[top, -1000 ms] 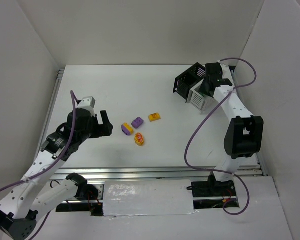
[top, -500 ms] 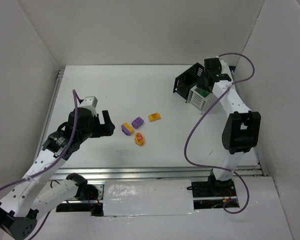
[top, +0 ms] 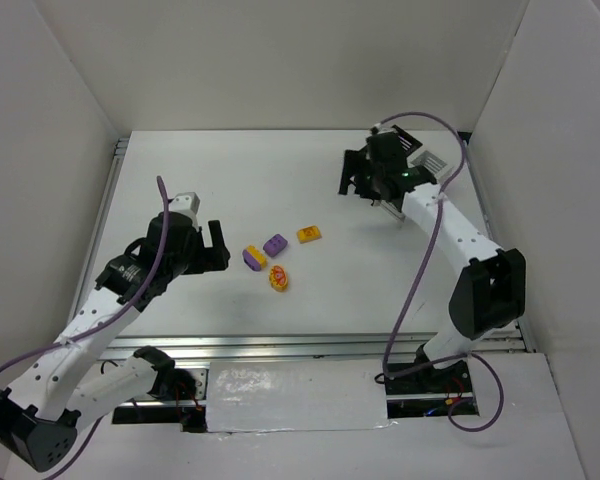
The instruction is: Sort the legos into containers by color
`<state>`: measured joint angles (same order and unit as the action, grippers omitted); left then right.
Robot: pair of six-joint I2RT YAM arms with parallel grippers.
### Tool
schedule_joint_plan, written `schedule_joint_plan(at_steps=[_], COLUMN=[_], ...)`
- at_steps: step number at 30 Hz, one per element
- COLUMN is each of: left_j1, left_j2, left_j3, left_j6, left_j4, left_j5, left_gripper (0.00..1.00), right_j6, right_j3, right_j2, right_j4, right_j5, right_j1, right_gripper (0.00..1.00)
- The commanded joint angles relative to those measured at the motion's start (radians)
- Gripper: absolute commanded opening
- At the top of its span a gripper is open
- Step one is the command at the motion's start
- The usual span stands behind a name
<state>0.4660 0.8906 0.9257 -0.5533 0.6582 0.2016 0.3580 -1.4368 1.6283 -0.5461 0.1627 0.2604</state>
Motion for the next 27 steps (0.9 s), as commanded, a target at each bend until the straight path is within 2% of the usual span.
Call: schedule_joint_plan(at_steps=[1,3,6,7,9,10,11,14,16,19,24,27], left_j1=[-0.003,-0.003,-0.003,-0.001,-0.003,-0.003,-0.003,-0.003,-0.003,-0.003,-0.003,-0.003], left_j2=[-0.008,-0.019,-0.025,-0.028,-0.033,-0.033,-0.033,-0.032,-0.025,-0.025,-0.044,-0.055], left_j3=[0.025,0.022,0.019,0.015,0.013,0.012,0.012,0.012,0.01,0.009,0.005,0.004], left_j6=[-0.013,-0.013,-0.007,-0.005,-0.002,0.0,0.001,0.004,0.007,0.012,0.016,0.019], left_j4=[0.006,0.004,-0.003,-0.006,-0.011,-0.011,-0.011,-0.011,-0.014,-0.014,-0.015,-0.02], left_j5=[0.062,0.067,0.048,0.042,0.029,0.025,0.025,0.019,0.013,-0.004,-0.01,-0.021], left_gripper=[0.99,1.0,1.0,1.0,1.0,1.0,1.0,1.0,1.0,0.99,0.99,1.0], right_j6=[-0.037,-0.053,-0.045,-0.01,0.073,0.166,0.23,0.419,0.499,0.619,0.741,0.771], right_j3=[0.056,0.061,-0.005,-0.023,-0.08,-0.095,-0.114,-0.061,-0.025,-0.091,-0.22,-0.191], right_j2=[-0.05,-0.001,0.112,0.14,0.205,0.22,0.238,0.222,0.225,0.296,0.438,0.441], right_j4=[0.061,0.072,0.034,0.023,-0.012,-0.026,-0.052,-0.007,0.046,-0.035,-0.185,-0.155], right_j5=[-0.147,-0.118,-0.1,-0.051,0.058,0.104,0.206,0.296,0.291,0.363,0.4,0.4], right_j1=[0.158,0.244,0.296,0.304,0.338,0.349,0.358,0.399,0.407,0.407,0.407,0.407], right_gripper=[1.0,1.0,1.0,1.0,1.0,1.0,1.0,1.0,1.0,1.0,1.0,1.0])
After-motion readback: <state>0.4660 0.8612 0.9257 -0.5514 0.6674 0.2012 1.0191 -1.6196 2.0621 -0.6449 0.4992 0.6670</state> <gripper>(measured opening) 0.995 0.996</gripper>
